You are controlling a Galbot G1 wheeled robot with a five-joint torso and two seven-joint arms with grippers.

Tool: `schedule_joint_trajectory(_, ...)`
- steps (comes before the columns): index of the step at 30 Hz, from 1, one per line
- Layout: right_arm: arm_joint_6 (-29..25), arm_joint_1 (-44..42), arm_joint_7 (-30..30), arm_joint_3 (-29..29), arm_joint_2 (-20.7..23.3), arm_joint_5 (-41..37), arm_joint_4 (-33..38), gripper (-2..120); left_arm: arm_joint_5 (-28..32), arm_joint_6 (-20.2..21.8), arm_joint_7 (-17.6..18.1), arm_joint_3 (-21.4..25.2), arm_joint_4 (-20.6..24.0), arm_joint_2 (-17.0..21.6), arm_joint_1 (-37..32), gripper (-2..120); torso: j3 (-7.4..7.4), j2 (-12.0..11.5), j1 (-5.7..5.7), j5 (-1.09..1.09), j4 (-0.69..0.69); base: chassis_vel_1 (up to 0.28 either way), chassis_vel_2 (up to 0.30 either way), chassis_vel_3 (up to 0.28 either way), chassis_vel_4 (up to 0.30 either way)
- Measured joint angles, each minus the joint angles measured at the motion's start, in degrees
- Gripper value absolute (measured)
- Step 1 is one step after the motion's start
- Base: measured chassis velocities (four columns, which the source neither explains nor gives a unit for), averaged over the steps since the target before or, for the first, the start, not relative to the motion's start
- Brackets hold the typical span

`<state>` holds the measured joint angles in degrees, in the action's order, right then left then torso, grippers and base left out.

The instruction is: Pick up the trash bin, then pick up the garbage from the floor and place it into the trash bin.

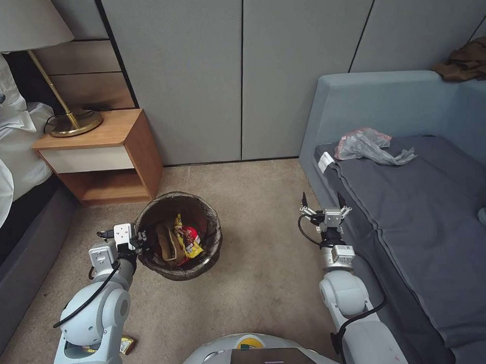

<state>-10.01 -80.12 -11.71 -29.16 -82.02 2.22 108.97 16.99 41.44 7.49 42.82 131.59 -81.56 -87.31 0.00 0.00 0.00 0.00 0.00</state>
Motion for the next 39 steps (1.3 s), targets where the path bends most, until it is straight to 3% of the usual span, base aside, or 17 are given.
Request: schedule_joint_trajectory(39, 0.1, 0.0, 0.0, 0.4, -0.1, 0.2, -0.7, 100, -0.2, -0.4, -0.6, 0.3, -0.7, -0.2, 0.5, 0, 0.00, 0.0, 0.01, 0.00, 0.00, -0.091, 0.094, 0.095, -0.095)
